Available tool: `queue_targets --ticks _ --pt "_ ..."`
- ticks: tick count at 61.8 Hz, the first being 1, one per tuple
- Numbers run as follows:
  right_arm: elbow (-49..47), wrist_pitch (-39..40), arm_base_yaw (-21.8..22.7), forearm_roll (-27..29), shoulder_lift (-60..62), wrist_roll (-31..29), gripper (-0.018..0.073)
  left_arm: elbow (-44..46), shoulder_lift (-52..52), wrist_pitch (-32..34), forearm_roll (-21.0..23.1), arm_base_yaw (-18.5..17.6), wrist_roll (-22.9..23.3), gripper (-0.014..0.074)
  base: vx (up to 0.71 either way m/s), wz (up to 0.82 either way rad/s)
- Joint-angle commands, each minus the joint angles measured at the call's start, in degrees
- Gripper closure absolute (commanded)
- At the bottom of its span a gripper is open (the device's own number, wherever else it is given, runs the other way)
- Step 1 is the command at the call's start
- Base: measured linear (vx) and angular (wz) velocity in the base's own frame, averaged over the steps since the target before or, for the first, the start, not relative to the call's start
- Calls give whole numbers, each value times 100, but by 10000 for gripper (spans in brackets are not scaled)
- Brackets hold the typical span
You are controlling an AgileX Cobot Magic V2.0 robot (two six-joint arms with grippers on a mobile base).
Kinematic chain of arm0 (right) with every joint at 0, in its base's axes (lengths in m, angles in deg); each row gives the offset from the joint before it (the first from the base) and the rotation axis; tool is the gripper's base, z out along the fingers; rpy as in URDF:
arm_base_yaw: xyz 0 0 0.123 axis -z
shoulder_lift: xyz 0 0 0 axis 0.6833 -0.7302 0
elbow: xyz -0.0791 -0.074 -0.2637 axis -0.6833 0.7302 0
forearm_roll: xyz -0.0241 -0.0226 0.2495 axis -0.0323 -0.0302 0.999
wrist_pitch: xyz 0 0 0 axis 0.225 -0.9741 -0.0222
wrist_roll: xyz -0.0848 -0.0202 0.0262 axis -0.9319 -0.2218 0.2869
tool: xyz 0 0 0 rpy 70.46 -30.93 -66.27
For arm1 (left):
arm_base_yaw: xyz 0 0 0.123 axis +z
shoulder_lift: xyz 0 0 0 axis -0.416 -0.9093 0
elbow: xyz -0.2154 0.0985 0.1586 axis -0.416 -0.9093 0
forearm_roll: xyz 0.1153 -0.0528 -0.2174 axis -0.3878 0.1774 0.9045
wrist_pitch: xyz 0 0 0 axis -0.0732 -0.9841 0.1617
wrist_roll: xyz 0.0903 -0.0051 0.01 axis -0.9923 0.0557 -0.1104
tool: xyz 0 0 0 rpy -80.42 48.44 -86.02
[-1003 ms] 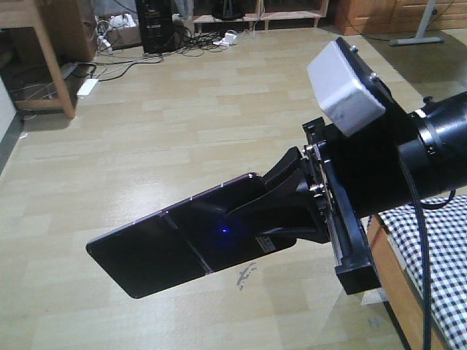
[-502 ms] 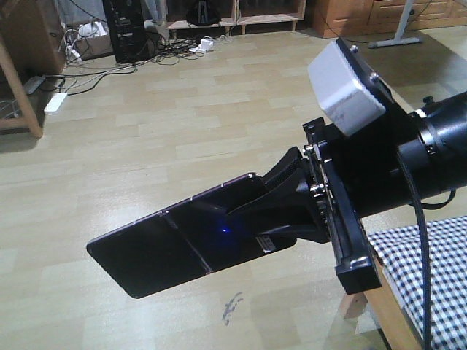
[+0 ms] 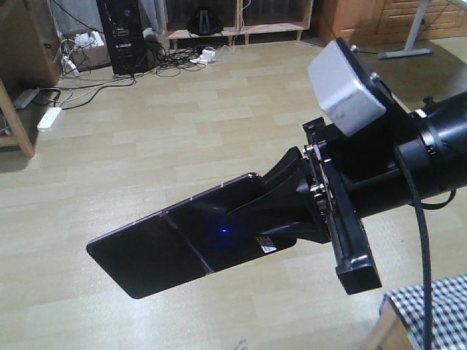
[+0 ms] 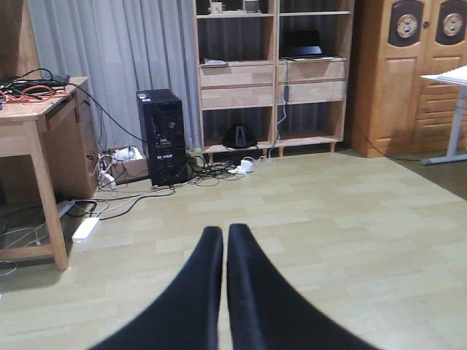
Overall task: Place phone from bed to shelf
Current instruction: 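Carry the phone in the right gripper while driving to the shelf unit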
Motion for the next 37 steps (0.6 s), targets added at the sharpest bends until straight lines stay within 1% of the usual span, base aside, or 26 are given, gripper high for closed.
queue_targets --ticks 1,23,37 --pt "-137 -327 0 491 157 -10 561 143 42 412 56 19 50 595 37 10" --pt "-137 -327 0 491 157 -10 561 143 42 412 56 19 50 595 38 12" --pt "-137 -323 0 491 157 -10 561 143 42 412 56 19 50 595 40 5"
